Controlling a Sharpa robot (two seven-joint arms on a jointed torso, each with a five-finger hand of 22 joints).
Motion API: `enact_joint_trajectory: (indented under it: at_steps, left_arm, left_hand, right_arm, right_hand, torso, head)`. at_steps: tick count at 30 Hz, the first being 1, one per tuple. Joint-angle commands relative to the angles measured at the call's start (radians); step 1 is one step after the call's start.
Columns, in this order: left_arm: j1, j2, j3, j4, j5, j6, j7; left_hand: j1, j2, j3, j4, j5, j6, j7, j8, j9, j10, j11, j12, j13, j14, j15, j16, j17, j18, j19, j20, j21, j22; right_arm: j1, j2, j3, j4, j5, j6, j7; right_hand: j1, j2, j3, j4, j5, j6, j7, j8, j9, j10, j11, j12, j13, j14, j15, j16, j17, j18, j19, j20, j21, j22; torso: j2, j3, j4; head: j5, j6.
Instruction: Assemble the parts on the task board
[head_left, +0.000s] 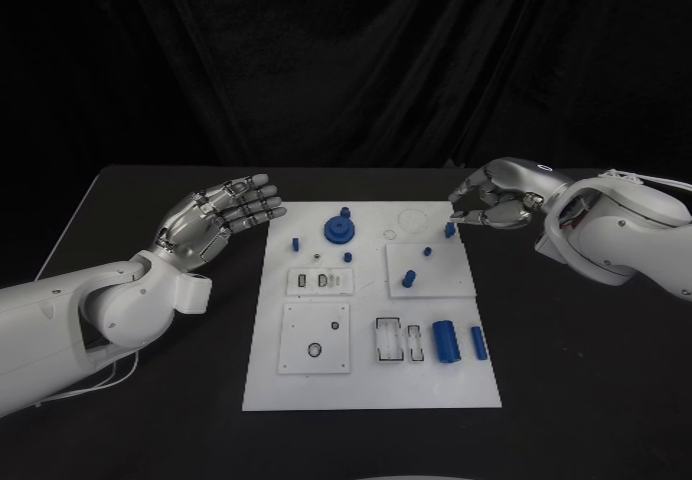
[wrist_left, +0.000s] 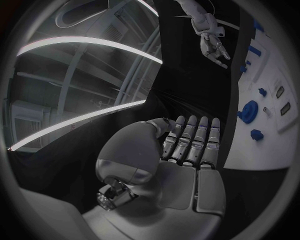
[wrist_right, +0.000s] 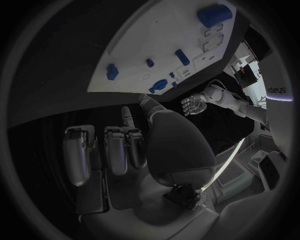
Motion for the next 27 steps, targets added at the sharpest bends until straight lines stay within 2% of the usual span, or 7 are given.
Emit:
enact_joint_trajectory:
  at_steps: [1, 3, 6, 8, 17, 22, 27]
  left_arm:
    - [-0.003, 0.002, 0.001, 0.000, 0.003, 0.019, 0.045]
    - [-0.003, 0.001, 0.001, 0.001, 0.003, 0.021, 0.048]
    - [-0.004, -0.001, 0.001, 0.003, 0.003, 0.024, 0.050]
    - [-0.004, -0.002, 0.001, 0.004, 0.003, 0.025, 0.050]
    - [-0.006, -0.004, 0.001, 0.002, 0.003, 0.030, 0.048]
    - [-0.007, -0.003, 0.001, 0.000, 0.003, 0.032, 0.045]
    - [-0.007, -0.003, 0.001, -0.002, 0.003, 0.034, 0.044]
  left_hand:
    - [-0.012, 0.001, 0.006, 0.000, -0.001, 0.004, 0.008, 0.005, 0.001, 0.004, 0.000, 0.006, 0.002, 0.005, -0.003, 0.006, -0.001, -0.011, 0.003, -0.001, 0.005, -0.001]
    - [-0.012, 0.001, 0.007, 0.000, -0.001, 0.006, 0.008, 0.006, 0.001, 0.005, 0.000, 0.006, 0.002, 0.005, -0.003, 0.006, -0.001, -0.011, 0.003, 0.000, 0.005, -0.001]
    - [-0.012, 0.001, 0.007, 0.000, 0.000, 0.009, 0.008, 0.006, 0.002, 0.005, 0.000, 0.006, 0.002, 0.005, -0.003, 0.006, -0.001, -0.011, 0.003, 0.000, 0.005, -0.001]
    - [-0.012, 0.001, 0.007, 0.000, 0.000, 0.009, 0.008, 0.006, 0.002, 0.005, 0.000, 0.006, 0.002, 0.005, -0.003, 0.006, -0.001, -0.011, 0.003, 0.000, 0.005, -0.001]
    - [-0.013, 0.002, 0.008, 0.000, 0.000, 0.009, 0.007, 0.007, 0.002, 0.007, 0.001, 0.006, 0.002, 0.006, -0.003, 0.007, -0.001, -0.011, 0.003, 0.000, 0.005, -0.001]
    - [-0.013, 0.002, 0.008, 0.000, 0.000, 0.009, 0.007, 0.007, 0.002, 0.007, 0.001, 0.006, 0.002, 0.006, -0.003, 0.007, -0.001, -0.011, 0.003, 0.000, 0.005, -0.001]
    - [-0.013, 0.002, 0.009, 0.001, 0.000, 0.011, 0.007, 0.007, 0.002, 0.008, 0.001, 0.006, 0.002, 0.006, -0.003, 0.007, -0.002, -0.011, 0.003, 0.000, 0.005, -0.001]
  right_arm:
    - [-0.012, -0.011, 0.000, -0.003, -0.076, -0.006, -0.056]
    - [-0.018, -0.014, 0.000, -0.009, -0.088, -0.005, -0.061]
    - [-0.028, -0.014, 0.000, -0.018, -0.098, -0.005, -0.066]
    - [-0.034, -0.011, 0.000, -0.025, -0.103, -0.006, -0.067]
    - [-0.062, 0.011, 0.000, -0.055, -0.110, -0.023, -0.063]
    - [-0.072, 0.020, 0.000, -0.066, -0.111, -0.027, -0.061]
    - [-0.078, 0.031, 0.000, -0.075, -0.111, -0.031, -0.059]
  right_hand:
    - [0.005, -0.005, -0.008, 0.002, -0.003, -0.005, -0.005, -0.005, -0.002, 0.106, -0.003, 0.003, 0.263, 0.105, -0.004, 0.003, 0.263, -0.001, 0.090, 0.000, -0.003, 0.250]
    - [0.007, -0.008, -0.011, 0.003, -0.006, -0.009, -0.007, -0.008, -0.003, 0.106, -0.004, 0.003, 0.263, 0.105, -0.005, 0.003, 0.263, 0.000, 0.088, -0.001, -0.005, 0.248]
    - [0.009, -0.010, -0.013, 0.004, -0.009, -0.011, -0.008, -0.010, -0.004, 0.106, -0.005, 0.003, 0.263, 0.105, -0.006, 0.003, 0.263, 0.001, 0.086, -0.002, -0.007, 0.246]
    - [0.011, -0.012, -0.015, 0.006, -0.012, -0.012, -0.008, -0.011, -0.004, 0.106, -0.006, 0.003, 0.263, 0.105, -0.006, 0.003, 0.263, 0.001, 0.085, -0.003, -0.009, 0.245]
    - [0.017, -0.017, -0.020, 0.008, -0.019, -0.020, -0.007, -0.017, -0.006, 0.106, -0.006, 0.003, 0.263, 0.105, -0.007, 0.003, 0.263, 0.002, 0.083, -0.004, -0.011, 0.244]
    - [0.019, -0.017, -0.021, 0.008, -0.020, -0.021, -0.005, -0.018, -0.007, 0.106, -0.005, 0.003, 0.263, 0.105, -0.007, 0.003, 0.263, 0.002, 0.082, -0.004, -0.012, 0.243]
    - [0.020, -0.018, -0.021, 0.008, -0.020, -0.021, -0.004, -0.019, -0.007, 0.106, -0.004, 0.003, 0.263, 0.105, -0.007, 0.003, 0.263, 0.003, 0.081, -0.004, -0.013, 0.242]
  torso:
    - [-0.001, 0.0021, 0.0011]
    - [-0.001, 0.0012, 0.0026]
    - [0.001, -0.0028, 0.0041]
    - [0.002, -0.0035, 0.0045]
    - [0.000, -0.0018, -0.0014]
    - [-0.001, 0.0013, -0.0021]
    - [-0.002, 0.0011, -0.0014]
  head:
    - [-0.002, -0.002]
    - [-0.003, -0.003]
    - [-0.005, -0.002]
    - [-0.006, -0.001]
    - [-0.002, -0.004]
    - [0.000, -0.004]
    - [0.000, -0.007]
